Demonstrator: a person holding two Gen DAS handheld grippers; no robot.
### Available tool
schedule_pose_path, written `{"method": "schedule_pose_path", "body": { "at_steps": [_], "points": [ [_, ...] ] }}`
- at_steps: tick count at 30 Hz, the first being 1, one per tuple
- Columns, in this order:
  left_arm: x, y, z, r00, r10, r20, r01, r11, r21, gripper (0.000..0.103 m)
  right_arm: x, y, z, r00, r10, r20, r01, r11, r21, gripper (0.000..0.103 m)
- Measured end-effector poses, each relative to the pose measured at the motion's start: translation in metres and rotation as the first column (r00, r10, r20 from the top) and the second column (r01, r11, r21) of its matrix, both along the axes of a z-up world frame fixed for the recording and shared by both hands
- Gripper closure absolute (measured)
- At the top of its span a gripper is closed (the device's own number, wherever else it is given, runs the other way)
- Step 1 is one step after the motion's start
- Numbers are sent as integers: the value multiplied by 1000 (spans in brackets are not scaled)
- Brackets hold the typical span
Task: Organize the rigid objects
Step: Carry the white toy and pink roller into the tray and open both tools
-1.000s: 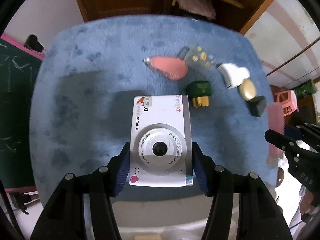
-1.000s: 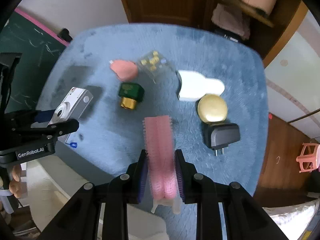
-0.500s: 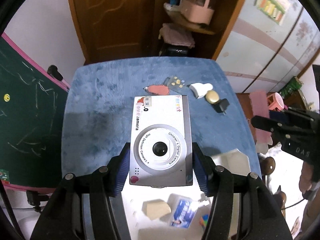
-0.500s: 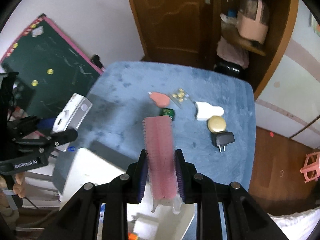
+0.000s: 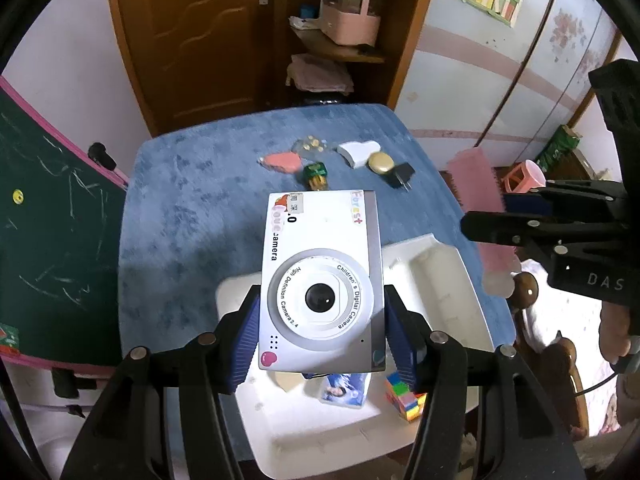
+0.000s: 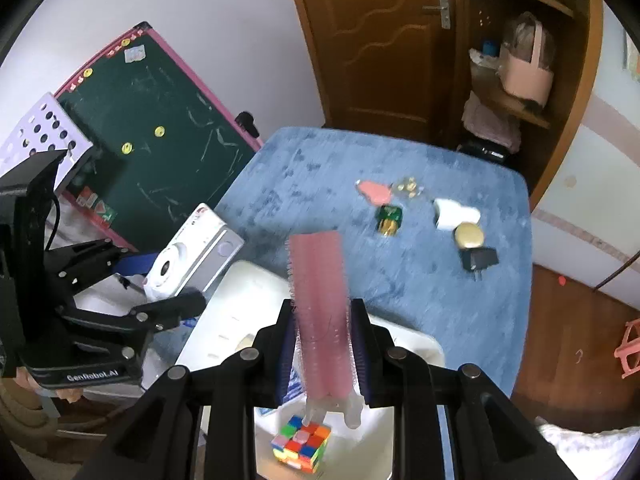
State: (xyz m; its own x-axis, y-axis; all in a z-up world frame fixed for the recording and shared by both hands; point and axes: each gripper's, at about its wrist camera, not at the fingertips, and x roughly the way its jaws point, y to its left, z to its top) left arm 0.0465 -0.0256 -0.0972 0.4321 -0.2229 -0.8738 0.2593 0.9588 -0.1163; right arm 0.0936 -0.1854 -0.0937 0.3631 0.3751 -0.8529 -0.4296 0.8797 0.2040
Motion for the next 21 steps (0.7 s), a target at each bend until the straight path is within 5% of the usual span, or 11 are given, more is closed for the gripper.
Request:
{"method": "schedule_pose_path", "body": {
  "at_steps": [21],
  "points": [
    [-10,-6,-113,965,72,-254,-82,996,-31,42,-24,-6,-121,959,-105,-263,83,992,-93,77]
  ]
}}
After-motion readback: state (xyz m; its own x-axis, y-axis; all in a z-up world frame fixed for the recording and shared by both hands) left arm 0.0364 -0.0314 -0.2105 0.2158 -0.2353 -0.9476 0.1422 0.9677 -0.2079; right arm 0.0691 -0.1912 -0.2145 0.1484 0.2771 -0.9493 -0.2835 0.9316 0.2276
